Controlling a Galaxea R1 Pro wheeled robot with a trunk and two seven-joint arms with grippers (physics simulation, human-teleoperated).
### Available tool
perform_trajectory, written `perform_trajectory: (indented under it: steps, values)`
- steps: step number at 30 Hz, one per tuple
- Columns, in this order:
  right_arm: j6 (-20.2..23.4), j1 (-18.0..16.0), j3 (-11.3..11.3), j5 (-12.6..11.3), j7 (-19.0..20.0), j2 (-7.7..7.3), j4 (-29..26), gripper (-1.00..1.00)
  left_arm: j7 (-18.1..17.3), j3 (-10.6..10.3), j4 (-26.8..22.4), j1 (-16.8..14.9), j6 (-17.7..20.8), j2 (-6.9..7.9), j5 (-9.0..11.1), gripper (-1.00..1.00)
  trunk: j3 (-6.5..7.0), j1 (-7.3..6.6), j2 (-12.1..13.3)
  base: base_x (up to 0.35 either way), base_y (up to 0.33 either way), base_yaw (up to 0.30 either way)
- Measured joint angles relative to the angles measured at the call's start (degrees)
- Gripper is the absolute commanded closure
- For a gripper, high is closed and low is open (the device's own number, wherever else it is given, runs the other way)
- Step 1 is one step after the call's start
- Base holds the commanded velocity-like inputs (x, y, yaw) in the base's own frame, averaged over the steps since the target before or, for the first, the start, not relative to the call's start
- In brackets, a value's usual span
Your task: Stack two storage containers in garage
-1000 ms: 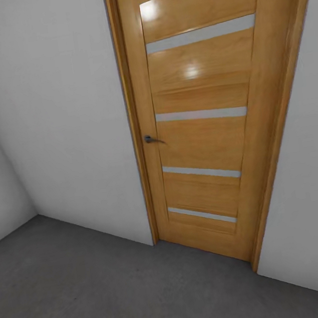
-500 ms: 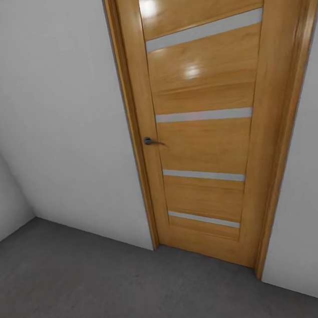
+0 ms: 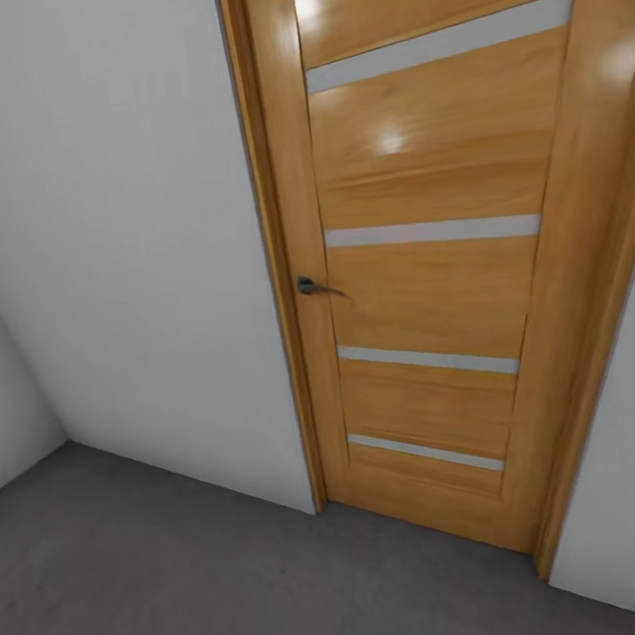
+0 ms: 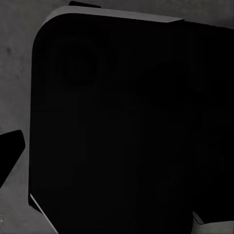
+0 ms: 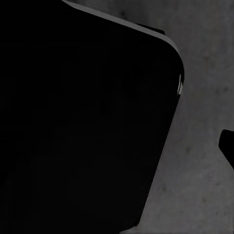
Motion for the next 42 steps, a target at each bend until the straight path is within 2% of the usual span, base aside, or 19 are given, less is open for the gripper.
perform_trajectory:
  steps: [26, 42]
  values:
    - [0.0, 0.0, 0.0, -0.01, 0.0, 0.0, 0.01, -1.0, 0.0, -0.01, -0.02, 0.0, 0.0, 0.0, 0.03, -1.0, 0.0, 0.01, 0.0, 0.232, 0.184, 0.0]
    - [0.0, 0.0, 0.0, 0.04, 0.0, 0.0, 0.0, -1.0, 0.0, -0.03, -0.04, 0.0, 0.0, 0.0, 0.01, -1.0, 0.0, 0.03, 0.0, 0.028, 0.016, 0.0]
